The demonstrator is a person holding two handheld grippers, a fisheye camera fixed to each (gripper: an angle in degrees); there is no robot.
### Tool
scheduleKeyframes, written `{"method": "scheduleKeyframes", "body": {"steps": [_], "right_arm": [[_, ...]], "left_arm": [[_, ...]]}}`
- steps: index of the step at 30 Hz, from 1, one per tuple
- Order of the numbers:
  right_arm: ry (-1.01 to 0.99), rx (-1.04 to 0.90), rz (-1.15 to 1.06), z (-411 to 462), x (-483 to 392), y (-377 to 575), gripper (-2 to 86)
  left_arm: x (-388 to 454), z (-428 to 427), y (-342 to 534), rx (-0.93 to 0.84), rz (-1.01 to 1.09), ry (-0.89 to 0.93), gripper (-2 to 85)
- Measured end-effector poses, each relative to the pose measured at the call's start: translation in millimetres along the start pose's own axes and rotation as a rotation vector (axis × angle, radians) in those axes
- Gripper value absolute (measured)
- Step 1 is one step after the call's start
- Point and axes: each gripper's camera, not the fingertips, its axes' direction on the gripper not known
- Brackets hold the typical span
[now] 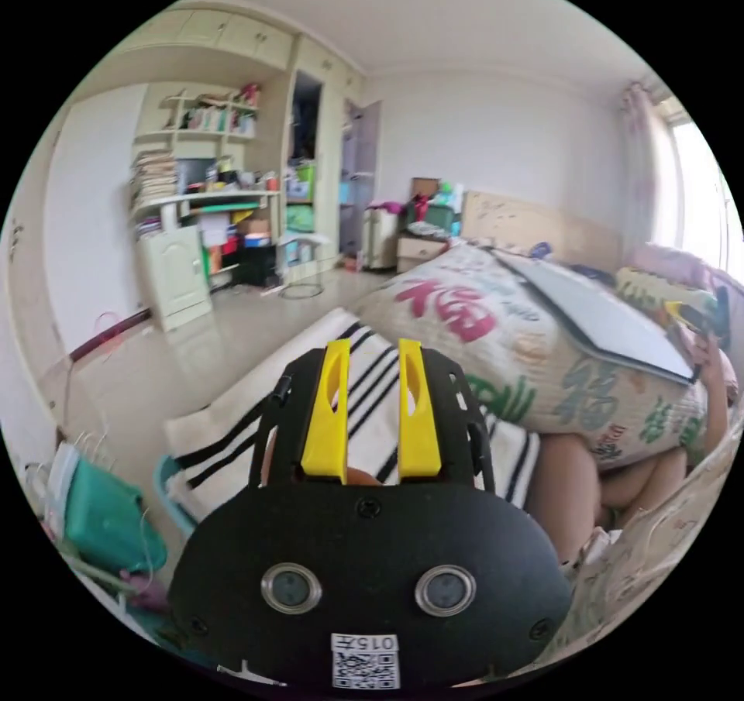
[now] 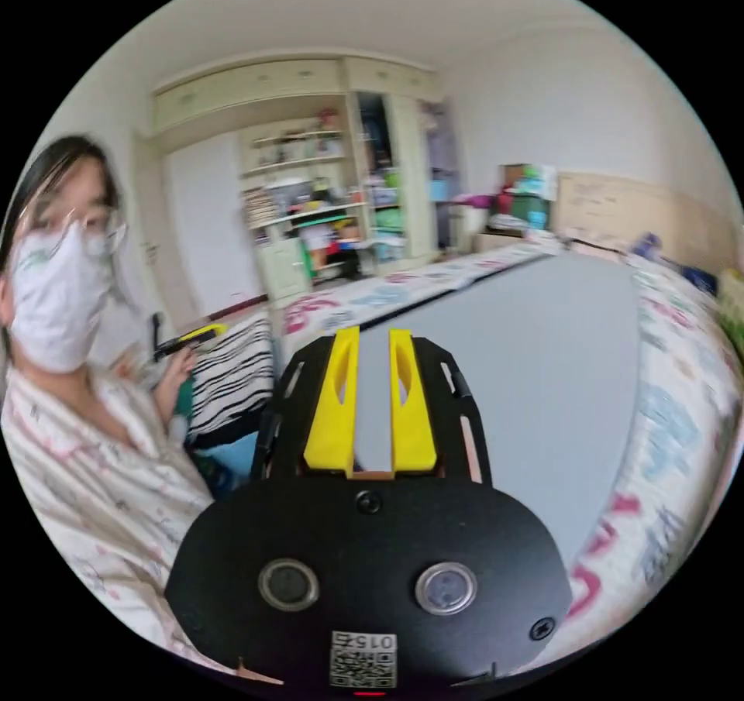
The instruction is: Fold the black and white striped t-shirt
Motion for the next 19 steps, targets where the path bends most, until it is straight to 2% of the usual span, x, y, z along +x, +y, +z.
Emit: {"method": "scheduleKeyframes", "body": {"steps": [2, 3, 5, 8, 11, 13, 17, 19], "right_arm": [[0.385, -0.038, 0.063, -23, 21, -44, 9.1], [0.482, -0.045, 0.06, -26, 25, -54, 9.3], [0.803, -0.085, 0.097, -31, 52, -101, 9.3], [0.922, -0.152, 0.161, -32, 97, -173, 9.8], [1.005, -0.216, 0.2, -21, 147, -254, 10.1], [1.03, -0.254, 0.266, -13, 188, -303, 10.2], [0.96, -0.32, 0.459, 2, 270, -403, 10.4], [0.997, -0.337, 0.493, 6, 287, -440, 10.5]], "left_arm": [[30, 5, -19, 0.054, 0.074, 0.185, 9.7], [38, 6, -24, 0.069, 0.091, 0.235, 9.6], [70, 12, -44, 0.102, 0.157, 0.428, 9.6], [110, 19, -64, 0.117, 0.232, 0.625, 9.5], [149, 22, -79, 0.108, 0.292, 0.75, 9.3], [171, 23, -85, 0.098, 0.323, 0.804, 9.3], [223, 23, -96, 0.041, 0.421, 0.872, 9.2], [243, 22, -101, 0.019, 0.462, 0.883, 9.2]]}}
